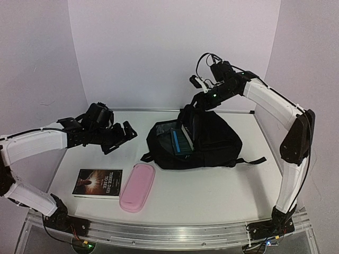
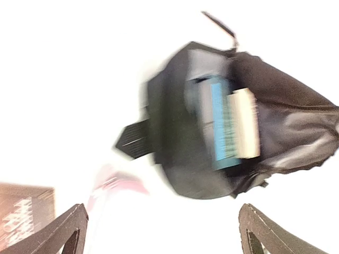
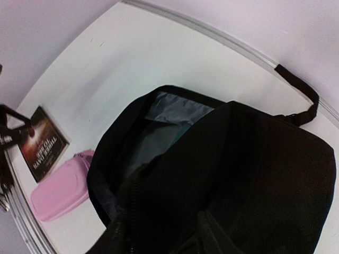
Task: Pack the student bag
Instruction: Move the book to the center of the board.
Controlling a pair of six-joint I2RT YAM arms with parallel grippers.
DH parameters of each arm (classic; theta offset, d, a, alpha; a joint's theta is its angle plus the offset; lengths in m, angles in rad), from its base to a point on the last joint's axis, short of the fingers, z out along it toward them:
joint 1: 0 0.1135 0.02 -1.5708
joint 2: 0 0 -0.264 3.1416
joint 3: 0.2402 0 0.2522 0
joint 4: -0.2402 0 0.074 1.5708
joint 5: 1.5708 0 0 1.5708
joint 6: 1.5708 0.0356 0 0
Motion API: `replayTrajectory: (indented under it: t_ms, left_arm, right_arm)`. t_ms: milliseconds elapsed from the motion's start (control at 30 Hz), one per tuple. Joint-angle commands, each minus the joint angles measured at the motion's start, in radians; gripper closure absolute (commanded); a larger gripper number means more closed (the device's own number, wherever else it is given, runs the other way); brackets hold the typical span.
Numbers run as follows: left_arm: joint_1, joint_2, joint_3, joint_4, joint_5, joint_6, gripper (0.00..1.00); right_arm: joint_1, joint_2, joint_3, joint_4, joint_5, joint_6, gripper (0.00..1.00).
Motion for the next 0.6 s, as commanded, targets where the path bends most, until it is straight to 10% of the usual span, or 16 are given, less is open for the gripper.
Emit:
replayTrajectory:
  t_ms: [0, 567]
  left_arm:
    - [-0.007, -0.127, -0.101, -0.28, -0.119, -0.037, 0.0]
    - [-0.129, -0.36, -0.325, -0.574, -0.14, -0.515, 0.0]
  right_arm:
    - [0.022, -0.028, -0.028, 0.024, -0.051, 0.024, 0.37]
    - [0.046, -0.011, -0.038, 0.025, -0.032, 0.026, 0.02]
